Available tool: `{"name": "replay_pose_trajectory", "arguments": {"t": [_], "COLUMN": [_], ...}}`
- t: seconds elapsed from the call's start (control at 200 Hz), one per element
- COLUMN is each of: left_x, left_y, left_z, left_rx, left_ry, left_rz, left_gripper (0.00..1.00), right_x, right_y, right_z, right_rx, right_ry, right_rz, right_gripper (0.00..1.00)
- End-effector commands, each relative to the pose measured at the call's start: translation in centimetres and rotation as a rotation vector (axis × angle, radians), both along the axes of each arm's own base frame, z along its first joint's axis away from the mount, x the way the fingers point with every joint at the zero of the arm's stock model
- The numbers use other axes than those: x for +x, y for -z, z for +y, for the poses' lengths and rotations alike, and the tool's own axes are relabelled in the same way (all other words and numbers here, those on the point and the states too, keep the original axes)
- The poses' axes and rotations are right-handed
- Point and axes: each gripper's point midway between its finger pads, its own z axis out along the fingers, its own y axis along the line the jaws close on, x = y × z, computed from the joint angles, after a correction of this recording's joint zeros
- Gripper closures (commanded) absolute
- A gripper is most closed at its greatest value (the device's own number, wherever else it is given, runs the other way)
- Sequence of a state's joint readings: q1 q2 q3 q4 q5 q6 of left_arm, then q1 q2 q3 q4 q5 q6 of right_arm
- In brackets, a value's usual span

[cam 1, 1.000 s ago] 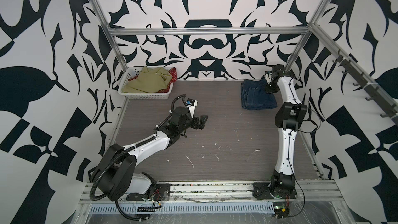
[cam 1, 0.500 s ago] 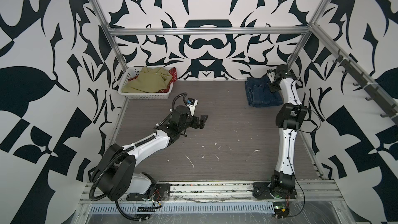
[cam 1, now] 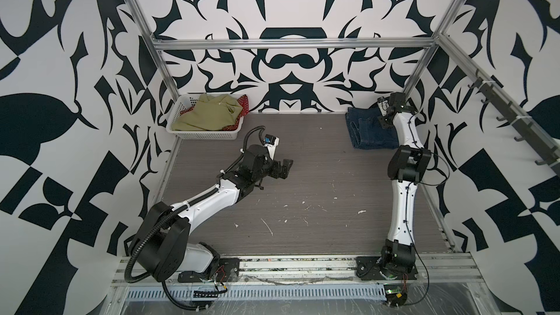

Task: Fold and stack the skirts
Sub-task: 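Carry the folded denim skirt with the right gripper to the far table corner, then reach the left gripper into the basket and grasp the green skirt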

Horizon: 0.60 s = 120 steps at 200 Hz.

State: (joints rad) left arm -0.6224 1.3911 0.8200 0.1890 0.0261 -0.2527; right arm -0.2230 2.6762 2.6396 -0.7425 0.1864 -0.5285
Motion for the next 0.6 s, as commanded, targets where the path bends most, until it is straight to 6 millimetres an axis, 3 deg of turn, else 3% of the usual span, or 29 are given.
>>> {"name": "replay_pose_trajectory", "arguments": {"t": [0.0, 0.12, 0.15, 0.18, 0.21, 0.25, 0.415, 0.45, 0.52, 0.595], "left_x": [0.4, 0.6, 0.9, 1.1, 1.3, 1.5, 3.1, 3.7, 5.0, 6.6], "left_y": [-0.8, -1.5, -1.8, -2.0, -2.3, -2.8, -5.5, -5.7, -6.1, -6.8], "left_z": [-0.7, -0.9, -0.7, -0.5, -0.3, -0.2, 0.6, 0.8, 1.4, 3.4], "left_rx": [0.001, 0.004, 0.008, 0.008, 0.007, 0.007, -0.006, -0.008, 0.003, 0.017], "left_ry": [0.013, 0.005, -0.016, -0.032, -0.045, -0.054, -0.127, -0.143, -0.186, -0.279], "left_rz": [-0.01, -0.038, -0.05, -0.062, -0.078, -0.105, -0.206, -0.208, -0.199, -0.19], "left_gripper": [0.01, 0.0, 0.01, 0.0, 0.01, 0.01, 0.01, 0.0, 0.01, 0.01], "right_x": [1.2, 0.5, 0.3, -0.1, -0.5, -1.1, -4.3, -5.3, -7.6, -9.9], "right_y": [-8.1, -11.4, -12.7, -11.5, -13.8, -14.6, -17.2, -16.2, -16.0, -16.1], "right_z": [-0.7, 0.3, 1.0, 1.9, 3.0, 4.4, 13.6, 15.7, 19.7, 24.9], "right_rx": [-0.059, -0.012, 0.008, 0.045, 0.085, 0.141, 0.338, 0.376, 0.478, 0.61], "right_ry": [0.053, 0.072, 0.067, 0.063, 0.05, 0.045, -0.04, -0.051, -0.056, -0.1], "right_rz": [-0.189, -0.246, -0.267, -0.238, -0.279, -0.299, -0.44, -0.439, -0.45, -0.469], "right_gripper": [0.18, 0.12, 0.09, 0.06, 0.05, 0.04, 0.04, 0.04, 0.06, 0.11]}}
